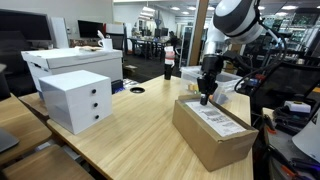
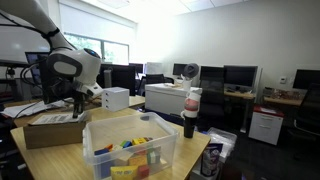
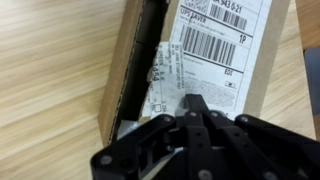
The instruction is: Close the lid of the card box fully
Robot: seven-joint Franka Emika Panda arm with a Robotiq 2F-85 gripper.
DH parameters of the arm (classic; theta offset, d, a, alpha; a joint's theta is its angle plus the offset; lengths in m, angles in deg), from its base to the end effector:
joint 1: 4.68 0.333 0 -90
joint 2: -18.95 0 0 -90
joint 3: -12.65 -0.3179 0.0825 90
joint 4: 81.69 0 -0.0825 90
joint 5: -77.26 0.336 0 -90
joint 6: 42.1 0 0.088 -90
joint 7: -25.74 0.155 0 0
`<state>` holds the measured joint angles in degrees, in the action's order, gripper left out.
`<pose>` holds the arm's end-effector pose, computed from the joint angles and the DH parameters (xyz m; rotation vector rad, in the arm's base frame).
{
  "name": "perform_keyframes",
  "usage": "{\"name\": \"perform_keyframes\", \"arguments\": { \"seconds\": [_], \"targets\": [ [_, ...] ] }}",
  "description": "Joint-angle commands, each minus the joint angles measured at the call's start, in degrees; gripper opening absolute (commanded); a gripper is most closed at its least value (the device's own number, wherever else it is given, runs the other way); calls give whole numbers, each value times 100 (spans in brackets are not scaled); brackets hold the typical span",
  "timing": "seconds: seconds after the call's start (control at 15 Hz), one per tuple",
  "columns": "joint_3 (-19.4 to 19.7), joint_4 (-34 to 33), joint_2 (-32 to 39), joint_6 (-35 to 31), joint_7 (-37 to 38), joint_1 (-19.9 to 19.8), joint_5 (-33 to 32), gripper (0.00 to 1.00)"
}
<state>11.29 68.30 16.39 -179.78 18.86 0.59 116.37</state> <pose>0.3811 0.0692 0.2526 -2.6895 0.4284 0.2219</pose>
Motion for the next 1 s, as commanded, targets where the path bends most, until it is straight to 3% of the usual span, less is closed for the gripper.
{"name": "perform_keyframes", "arguments": {
  "seconds": [0.0, 0.67, 0.93],
  "targets": [
    [-111, -122, 303, 102, 424, -49, -652, 2],
    [-425, -1079, 691, 2202, 1808, 155, -3099, 2],
    [-388, -1373, 785, 1973, 1458, 125, -3638, 2]
  ]
}}
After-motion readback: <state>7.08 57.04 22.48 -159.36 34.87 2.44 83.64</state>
